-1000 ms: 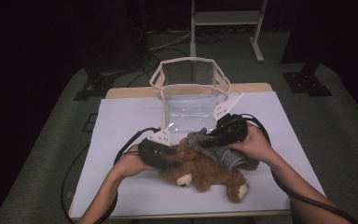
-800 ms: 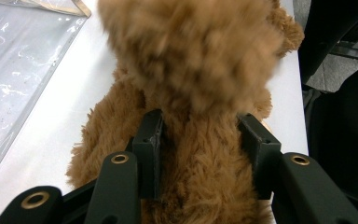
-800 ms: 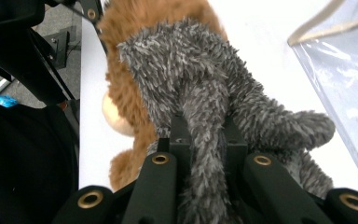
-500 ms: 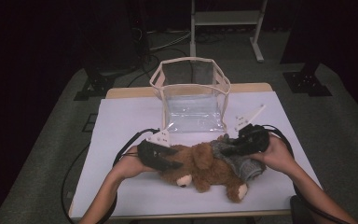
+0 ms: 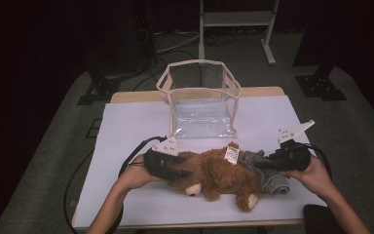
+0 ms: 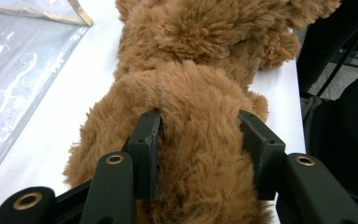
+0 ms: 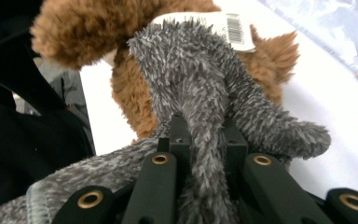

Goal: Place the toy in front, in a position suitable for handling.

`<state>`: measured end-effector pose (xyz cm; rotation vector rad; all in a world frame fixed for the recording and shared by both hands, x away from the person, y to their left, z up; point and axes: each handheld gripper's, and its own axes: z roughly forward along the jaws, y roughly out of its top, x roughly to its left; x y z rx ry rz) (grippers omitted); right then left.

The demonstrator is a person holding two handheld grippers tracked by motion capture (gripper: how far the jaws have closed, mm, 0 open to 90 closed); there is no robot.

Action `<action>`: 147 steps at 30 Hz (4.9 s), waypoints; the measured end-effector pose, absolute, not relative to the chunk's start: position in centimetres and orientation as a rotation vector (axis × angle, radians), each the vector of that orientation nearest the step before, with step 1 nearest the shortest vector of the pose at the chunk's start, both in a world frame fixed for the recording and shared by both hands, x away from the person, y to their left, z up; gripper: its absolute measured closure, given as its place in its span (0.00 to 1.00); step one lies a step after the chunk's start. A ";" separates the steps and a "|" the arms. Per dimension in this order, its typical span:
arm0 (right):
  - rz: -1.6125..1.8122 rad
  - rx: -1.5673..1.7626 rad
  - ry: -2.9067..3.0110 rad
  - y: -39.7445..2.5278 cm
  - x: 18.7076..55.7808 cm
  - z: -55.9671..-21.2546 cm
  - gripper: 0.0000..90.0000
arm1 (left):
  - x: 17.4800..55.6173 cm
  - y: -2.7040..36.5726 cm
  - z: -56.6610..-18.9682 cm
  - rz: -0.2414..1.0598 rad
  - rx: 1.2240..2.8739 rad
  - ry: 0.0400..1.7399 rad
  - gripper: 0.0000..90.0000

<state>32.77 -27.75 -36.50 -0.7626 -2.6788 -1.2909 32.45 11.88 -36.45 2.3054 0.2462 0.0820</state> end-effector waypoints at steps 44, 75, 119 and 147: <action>-1.100 -0.359 -2.784 -15.7 34.4 -33.5 0.89 | 31.3 13.3 -37.5 0.082 2.251 0.294 0.54; -1.143 -0.255 -2.796 -11.0 33.9 -32.7 0.89 | 30.9 13.3 -37.5 0.166 2.276 0.283 0.53; -1.197 -0.551 -2.745 -19.0 34.8 -35.1 0.88 | 31.7 11.9 -36.6 -0.004 2.288 0.318 0.26; -1.263 -0.596 -2.656 -19.9 37.6 -34.3 0.89 | 35.7 8.7 -35.4 0.211 2.403 0.276 0.61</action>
